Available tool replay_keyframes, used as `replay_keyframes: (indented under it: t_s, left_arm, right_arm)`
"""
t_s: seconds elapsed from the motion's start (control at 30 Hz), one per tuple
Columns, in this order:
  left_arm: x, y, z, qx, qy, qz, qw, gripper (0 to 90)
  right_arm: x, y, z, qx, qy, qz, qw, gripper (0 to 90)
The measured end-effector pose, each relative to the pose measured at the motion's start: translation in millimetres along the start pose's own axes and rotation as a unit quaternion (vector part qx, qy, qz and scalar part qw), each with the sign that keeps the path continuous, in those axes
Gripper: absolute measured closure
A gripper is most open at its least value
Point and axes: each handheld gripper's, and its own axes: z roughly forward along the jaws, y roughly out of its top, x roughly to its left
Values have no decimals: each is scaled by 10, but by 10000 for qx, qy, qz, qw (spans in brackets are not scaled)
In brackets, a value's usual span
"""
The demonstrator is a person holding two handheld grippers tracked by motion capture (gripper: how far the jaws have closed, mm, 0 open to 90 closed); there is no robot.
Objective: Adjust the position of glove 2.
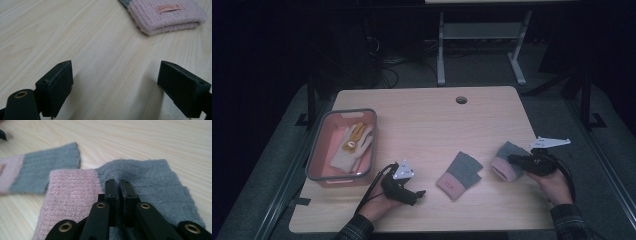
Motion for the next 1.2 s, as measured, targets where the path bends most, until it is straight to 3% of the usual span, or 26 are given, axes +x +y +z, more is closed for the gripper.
replay_keyframes:
  t_s: [0.5,0.87,1.2]
  left_arm:
    - [0,-1,2,-6,2,-5,10000,123]
    - [0,0,3,-4,1,-2,10000,123]
    - [-3,-1,5,-8,-8,-25,10000,123]
  right_arm:
    - [210,142,16,-120,213,-104,9996,856]
    - [451,266,147,-134,418,-297,9986,855]
    - [693,349,277,-73,508,-266,9983,854]
